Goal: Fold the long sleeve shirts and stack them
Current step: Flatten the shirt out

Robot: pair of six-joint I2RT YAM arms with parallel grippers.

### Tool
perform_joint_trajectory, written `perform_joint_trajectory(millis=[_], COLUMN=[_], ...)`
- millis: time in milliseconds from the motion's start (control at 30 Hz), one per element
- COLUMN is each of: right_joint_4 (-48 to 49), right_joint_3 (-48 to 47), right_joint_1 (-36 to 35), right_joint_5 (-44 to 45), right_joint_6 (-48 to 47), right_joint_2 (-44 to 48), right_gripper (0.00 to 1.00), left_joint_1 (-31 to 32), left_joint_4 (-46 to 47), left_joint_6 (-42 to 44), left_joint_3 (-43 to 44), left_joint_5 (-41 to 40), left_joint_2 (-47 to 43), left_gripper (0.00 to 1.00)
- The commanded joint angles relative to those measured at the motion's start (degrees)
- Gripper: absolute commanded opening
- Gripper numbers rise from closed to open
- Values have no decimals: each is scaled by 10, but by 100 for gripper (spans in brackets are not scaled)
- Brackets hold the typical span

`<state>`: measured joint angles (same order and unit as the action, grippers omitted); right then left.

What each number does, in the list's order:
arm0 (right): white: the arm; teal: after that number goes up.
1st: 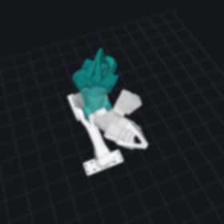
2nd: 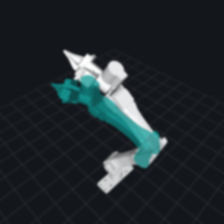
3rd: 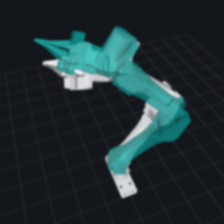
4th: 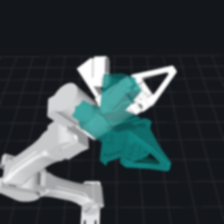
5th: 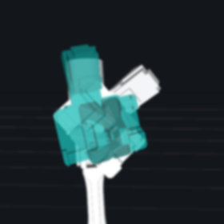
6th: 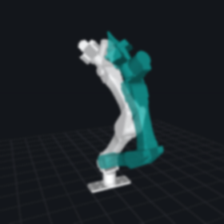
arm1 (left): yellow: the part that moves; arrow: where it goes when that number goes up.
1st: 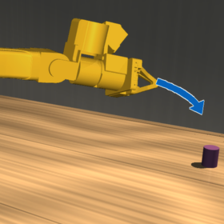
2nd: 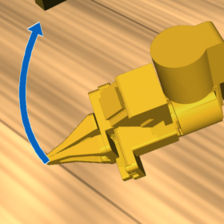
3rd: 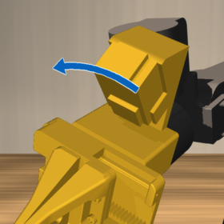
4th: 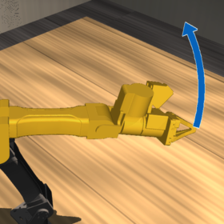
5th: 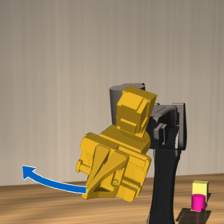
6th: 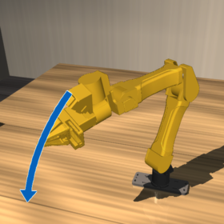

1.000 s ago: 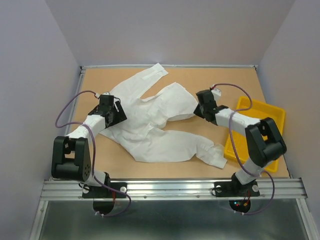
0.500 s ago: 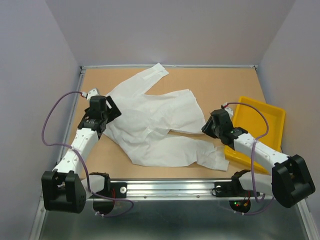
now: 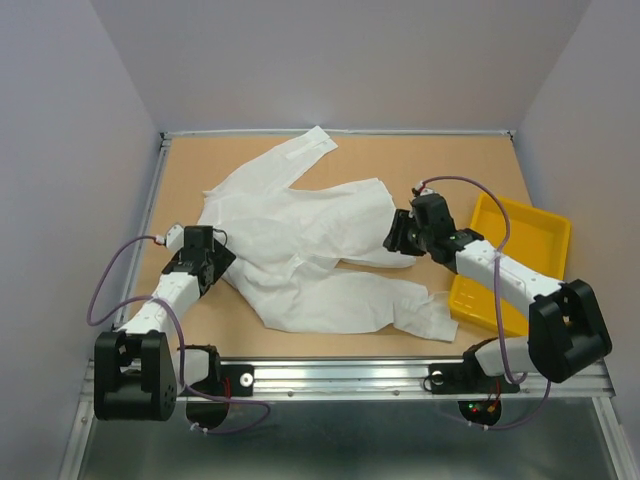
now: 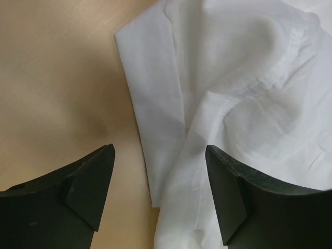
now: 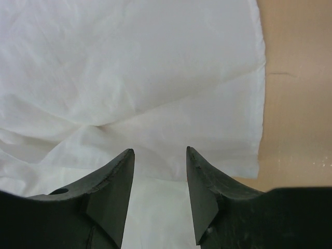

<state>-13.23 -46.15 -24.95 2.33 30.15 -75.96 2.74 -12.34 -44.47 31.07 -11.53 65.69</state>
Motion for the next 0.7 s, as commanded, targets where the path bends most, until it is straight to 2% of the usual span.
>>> perform_joint_trajectory(millis=[0, 200, 367, 467, 667], right_joint_4=[15, 27, 37, 40, 51], right_joint_3=[-43, -63, -79, -93, -112], right_joint_1=[-4, -4, -4, -4, -4], right_joint_5=[-59, -89, -87, -85, -83], right_joint_6=[-60, -69, -69, -71, -64], right_joint_2=[-30, -88, -101, -118, -154], right_gripper=[50, 50, 50, 50, 50], left_joint_1=[-19, -40, -51, -56, -58], left_joint_4=[47, 75, 81, 90, 99], left_joint_6=[-58, -73, -86, -88, -87], left_joint_3=[-28, -37, -50, -56, -52], left_joint_5=[-24, -29, -42, -43, -23], left_joint_2=[-32, -27, -35, -33, 5], left_gripper=[81, 75, 72, 67, 61])
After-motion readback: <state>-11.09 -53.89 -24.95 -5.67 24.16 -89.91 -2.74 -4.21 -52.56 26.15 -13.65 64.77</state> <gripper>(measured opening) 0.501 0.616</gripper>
